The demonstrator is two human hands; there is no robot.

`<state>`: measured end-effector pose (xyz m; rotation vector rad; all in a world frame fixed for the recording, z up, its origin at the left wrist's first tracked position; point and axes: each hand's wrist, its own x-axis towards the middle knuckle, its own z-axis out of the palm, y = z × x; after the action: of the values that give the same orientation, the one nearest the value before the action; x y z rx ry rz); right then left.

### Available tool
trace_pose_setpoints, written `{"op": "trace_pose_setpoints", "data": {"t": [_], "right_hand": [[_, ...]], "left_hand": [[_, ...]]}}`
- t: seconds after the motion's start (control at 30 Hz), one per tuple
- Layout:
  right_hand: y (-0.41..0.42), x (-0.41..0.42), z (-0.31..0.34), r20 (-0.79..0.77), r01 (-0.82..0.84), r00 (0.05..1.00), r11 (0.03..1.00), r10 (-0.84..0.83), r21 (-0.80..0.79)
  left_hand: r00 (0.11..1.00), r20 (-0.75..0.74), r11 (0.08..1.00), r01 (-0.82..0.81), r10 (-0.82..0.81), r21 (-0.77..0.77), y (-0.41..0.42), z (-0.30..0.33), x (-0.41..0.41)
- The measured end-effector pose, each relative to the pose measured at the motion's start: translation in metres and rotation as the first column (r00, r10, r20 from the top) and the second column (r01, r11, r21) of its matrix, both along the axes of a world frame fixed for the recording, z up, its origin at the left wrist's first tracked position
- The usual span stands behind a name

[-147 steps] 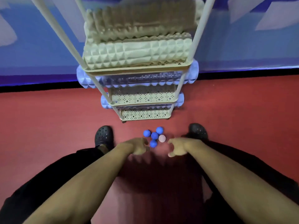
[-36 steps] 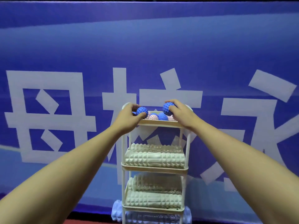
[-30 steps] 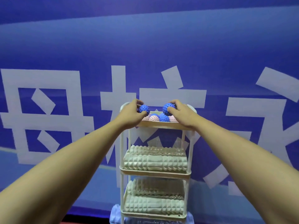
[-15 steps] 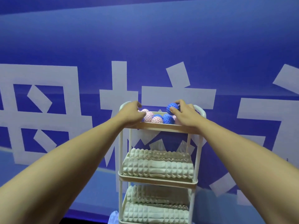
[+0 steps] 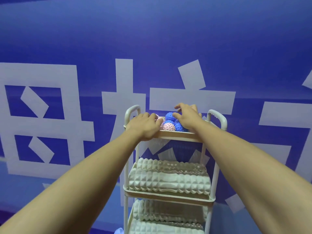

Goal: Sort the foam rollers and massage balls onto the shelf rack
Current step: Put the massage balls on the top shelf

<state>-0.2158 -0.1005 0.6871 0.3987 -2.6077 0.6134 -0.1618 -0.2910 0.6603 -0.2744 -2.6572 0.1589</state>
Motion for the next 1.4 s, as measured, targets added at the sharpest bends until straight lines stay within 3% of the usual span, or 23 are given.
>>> {"op": "trace_pose_setpoints", "data": {"t": [0.47, 0.6, 0.77, 0.93, 1.07, 1.2, 1.3, 1.4], "right_hand": [[0.045, 0.061, 0.004, -0.202, -0.148, 0.975, 0.951, 0.094, -0.273], [0.054, 0.079, -0.008, -0.067, -0.182, 0.983, 0.963, 0.171, -0.2], [0.054, 0.083, -0.014, 0.036, -0.112, 0.993, 0.991, 0.115, -0.079], [0.051, 0.088, -0.013, 0.094, -0.125, 0.987, 0.99, 0.131, -0.065], [0.05, 0.094, -0.015, 0.006, -0.121, 0.992, 0.988, 0.123, -0.096], [0.055, 0.111, -0.022, -0.14, -0.085, 0.987, 0.996, 0.082, -0.016], [0.055, 0.135, -0.03, -0.216, -0.121, 0.968, 0.992, 0.127, 0.038], [0.051, 0.168, -0.04, -0.198, -0.26, 0.948, 0.965, 0.25, -0.021]], "left_hand": [[0.998, -0.041, 0.997, 0.04, -0.043, -0.063, -0.003, -0.003, 0.002], [0.999, -0.03, 0.996, 0.042, -0.044, -0.076, -0.003, -0.004, 0.004], [0.999, -0.033, 0.999, 0.032, -0.034, -0.042, 0.001, -0.004, 0.013], [0.998, -0.057, 0.999, 0.031, -0.033, -0.039, 0.0, -0.002, 0.021], [0.992, -0.103, 0.997, 0.066, -0.068, -0.028, 0.004, -0.001, 0.034], [0.977, -0.188, 0.952, 0.145, -0.096, 0.269, 0.005, -0.003, 0.054], [0.956, -0.244, 0.953, 0.215, -0.161, 0.215, 0.011, -0.013, 0.079], [0.936, -0.267, 0.923, 0.296, -0.229, 0.245, 0.021, -0.031, 0.113]]}}
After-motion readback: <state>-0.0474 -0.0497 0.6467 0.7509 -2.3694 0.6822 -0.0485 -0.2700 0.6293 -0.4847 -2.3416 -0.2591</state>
